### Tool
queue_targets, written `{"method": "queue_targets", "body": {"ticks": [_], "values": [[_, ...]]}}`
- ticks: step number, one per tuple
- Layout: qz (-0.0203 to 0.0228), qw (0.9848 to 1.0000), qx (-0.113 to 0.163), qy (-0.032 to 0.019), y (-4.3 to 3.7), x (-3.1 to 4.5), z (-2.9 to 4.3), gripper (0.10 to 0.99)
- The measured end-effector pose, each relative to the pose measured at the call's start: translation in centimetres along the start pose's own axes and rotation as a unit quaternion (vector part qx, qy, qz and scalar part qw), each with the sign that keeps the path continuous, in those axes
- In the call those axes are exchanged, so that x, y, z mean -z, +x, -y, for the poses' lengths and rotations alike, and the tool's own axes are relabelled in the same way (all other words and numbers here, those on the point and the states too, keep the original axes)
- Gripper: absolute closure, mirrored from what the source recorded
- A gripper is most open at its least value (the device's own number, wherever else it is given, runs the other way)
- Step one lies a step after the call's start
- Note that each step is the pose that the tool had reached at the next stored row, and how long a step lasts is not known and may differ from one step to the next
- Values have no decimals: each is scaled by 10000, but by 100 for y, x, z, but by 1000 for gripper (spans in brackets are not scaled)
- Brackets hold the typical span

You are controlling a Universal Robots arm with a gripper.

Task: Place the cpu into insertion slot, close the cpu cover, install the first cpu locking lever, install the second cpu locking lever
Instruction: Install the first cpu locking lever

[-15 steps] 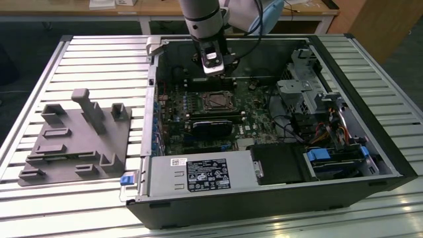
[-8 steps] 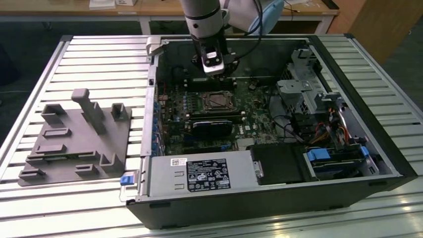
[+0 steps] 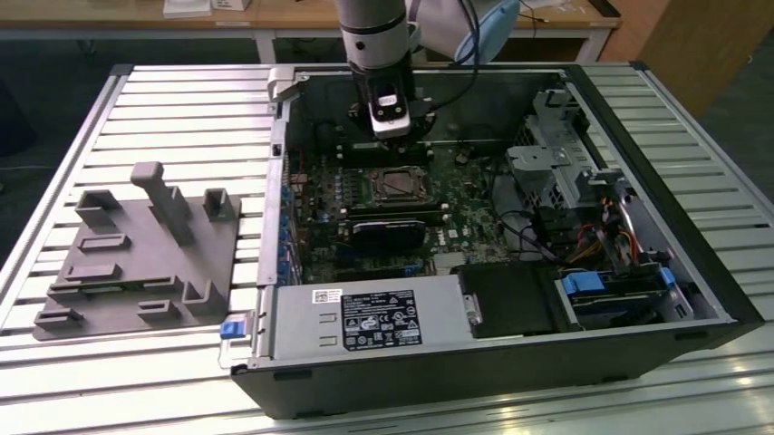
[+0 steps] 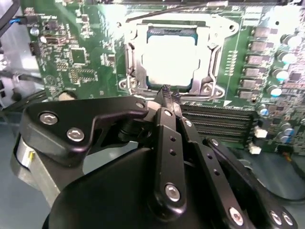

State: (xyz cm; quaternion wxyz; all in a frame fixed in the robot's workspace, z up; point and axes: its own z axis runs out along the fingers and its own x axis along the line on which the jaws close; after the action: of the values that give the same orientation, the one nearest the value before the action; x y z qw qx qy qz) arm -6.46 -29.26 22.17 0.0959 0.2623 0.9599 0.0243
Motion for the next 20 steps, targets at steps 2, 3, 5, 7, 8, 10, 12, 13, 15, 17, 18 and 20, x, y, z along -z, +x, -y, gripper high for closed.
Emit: {"method": "queue_targets", "body": {"ticks": [2,3,5,7,8,10,12,13,15,17,18,20], "values": [[-66,10000,1,40,-35,-25,66,980],[-76,10000,3,62,-42,-30,78,980],[-74,10000,4,66,-42,-29,79,980],[-74,9999,5,67,-42,-29,79,980],[-75,9999,7,68,-42,-29,79,980],[-86,9999,44,68,-43,-31,79,980],[-101,9998,134,71,-43,-31,79,980],[-109,9997,182,75,-43,-31,79,980],[-126,9995,274,87,-42,-32,78,980],[-146,9992,362,130,-43,-31,79,980],[-157,9989,400,169,-43,-32,79,980],[-181,9983,472,273,-43,-32,79,980]]}}
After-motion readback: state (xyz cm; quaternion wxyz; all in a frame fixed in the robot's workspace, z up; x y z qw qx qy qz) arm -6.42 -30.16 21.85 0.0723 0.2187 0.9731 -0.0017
